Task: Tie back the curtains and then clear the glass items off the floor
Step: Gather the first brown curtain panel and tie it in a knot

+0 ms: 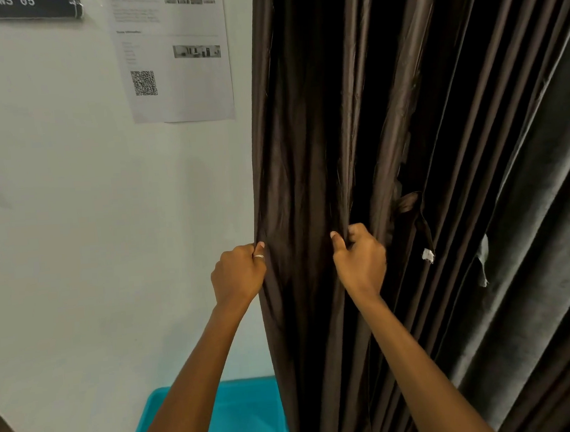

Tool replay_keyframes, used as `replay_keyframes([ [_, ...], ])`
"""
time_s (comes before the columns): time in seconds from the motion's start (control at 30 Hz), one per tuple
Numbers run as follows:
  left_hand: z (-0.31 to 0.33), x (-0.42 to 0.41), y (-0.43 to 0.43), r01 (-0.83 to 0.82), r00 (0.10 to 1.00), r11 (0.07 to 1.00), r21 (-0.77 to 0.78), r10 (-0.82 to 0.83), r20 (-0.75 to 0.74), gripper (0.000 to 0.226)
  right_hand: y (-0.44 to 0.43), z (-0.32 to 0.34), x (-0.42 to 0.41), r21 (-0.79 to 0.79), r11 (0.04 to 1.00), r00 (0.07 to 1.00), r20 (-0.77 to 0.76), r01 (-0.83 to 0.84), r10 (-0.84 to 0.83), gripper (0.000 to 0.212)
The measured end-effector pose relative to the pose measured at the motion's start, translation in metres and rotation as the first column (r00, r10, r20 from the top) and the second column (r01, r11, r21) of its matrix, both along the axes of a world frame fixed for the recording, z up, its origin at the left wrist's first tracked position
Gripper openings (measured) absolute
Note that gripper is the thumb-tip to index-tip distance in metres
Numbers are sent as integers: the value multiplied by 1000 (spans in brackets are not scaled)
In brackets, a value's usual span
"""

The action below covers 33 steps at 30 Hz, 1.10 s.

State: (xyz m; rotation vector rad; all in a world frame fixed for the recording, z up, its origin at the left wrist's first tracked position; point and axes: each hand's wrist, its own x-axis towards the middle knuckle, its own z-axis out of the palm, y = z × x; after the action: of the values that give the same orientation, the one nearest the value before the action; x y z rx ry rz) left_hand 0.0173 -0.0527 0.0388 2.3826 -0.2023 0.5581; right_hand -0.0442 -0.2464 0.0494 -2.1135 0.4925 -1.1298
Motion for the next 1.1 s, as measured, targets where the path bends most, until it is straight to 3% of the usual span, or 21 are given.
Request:
replay_keyframes([
  [0.27, 9, 12, 32, -40, 999, 999, -32, 39, -18, 45, -54, 18, 2, 61, 998, 995, -95, 24, -18, 42],
  [0.43, 7, 7, 19, -50, 998, 991, -121, 53, 24, 48, -38, 2, 1, 63, 998, 1000, -22, 19, -17, 12],
  [0.53, 4, 2, 4, 11, 998, 995, -96, -5, 70, 52, -15, -13, -1, 16, 1000, 1000, 23, -14, 14, 5],
  [0.8, -2, -5, -39, 208, 978, 960, -189, -208, 22, 55, 43, -23, 9, -4, 960, 959, 50, -279, 279, 5],
  [0.93, -6, -2, -38, 208, 978, 928, -310, -204, 46, 46, 52, -26, 15, 20, 946, 945, 49, -325, 324, 8],
  [1.1, -5, -8, -36, 305, 949, 901, -308, -315, 19, 41, 56, -26, 19, 52, 932, 934, 38, -357, 356, 11],
])
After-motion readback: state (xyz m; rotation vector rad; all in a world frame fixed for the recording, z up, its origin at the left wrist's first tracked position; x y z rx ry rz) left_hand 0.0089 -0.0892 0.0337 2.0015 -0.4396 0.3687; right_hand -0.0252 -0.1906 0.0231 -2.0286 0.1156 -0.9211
